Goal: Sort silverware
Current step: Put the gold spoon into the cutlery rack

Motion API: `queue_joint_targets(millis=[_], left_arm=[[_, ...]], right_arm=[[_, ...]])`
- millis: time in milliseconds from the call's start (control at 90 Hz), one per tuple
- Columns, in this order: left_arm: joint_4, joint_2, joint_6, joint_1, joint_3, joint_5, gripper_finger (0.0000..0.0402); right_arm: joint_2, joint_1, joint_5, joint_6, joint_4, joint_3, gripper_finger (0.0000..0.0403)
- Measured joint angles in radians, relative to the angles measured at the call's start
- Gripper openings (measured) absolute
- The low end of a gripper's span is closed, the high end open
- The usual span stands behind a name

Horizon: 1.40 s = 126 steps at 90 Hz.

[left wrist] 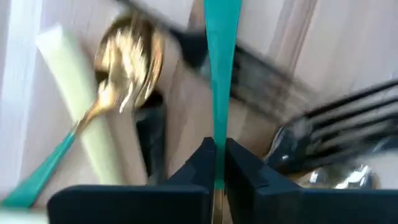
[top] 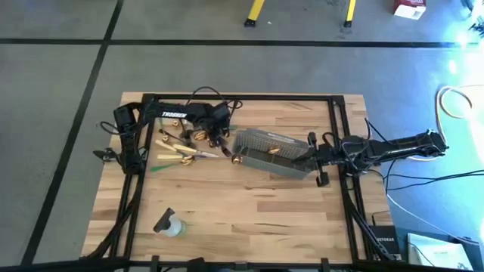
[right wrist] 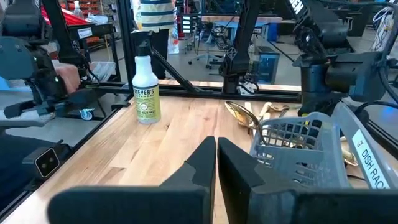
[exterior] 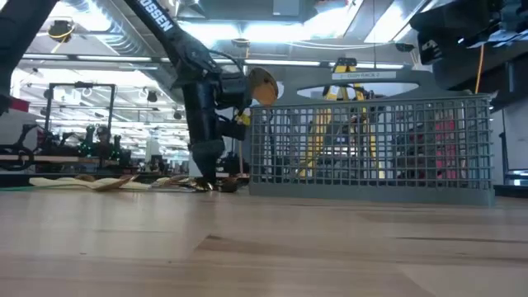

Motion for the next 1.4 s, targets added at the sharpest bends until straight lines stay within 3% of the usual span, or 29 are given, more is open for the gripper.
queue_joint_targets(millis=[367, 644, 867, 944, 1111, 1400], left_arm=[[-0.379, -0.034, -0.016, -0.038, 0.289, -0.004, 0.0002], [-0.708, -0.035, -0.069, -0.101, 0.619, -0.058, 0.0001], [-0.952, -0.035, -0.196, -0.168, 0.865, -0.057, 0.0001], [-0.959, -0.037, -0.232, -0.191, 0.919, -0.032, 0.0001], [-0.961, -0.026, -0.272, -0.227, 0.995, 0.174, 0.0000], [-0.960, 0.023, -0.339, -0.299, 1.001, 0.253, 0.0000]], right_arm=[[0.000, 0.000, 0.000, 0.002, -0.001, 0.000, 0.0000], [0.000, 0.000, 0.000, 0.001, -0.001, 0.000, 0.0000], [0.000, 0.000, 0.000, -0.026, 0.000, 0.000, 0.0000], [0.000, 0.000, 0.000, -0.026, 0.000, 0.000, 0.0000], [0.000, 0.000, 0.000, -0.026, 0.000, 0.000, 0.0000], [0.000, 0.000, 0.000, -0.022, -0.001, 0.000, 0.0000]])
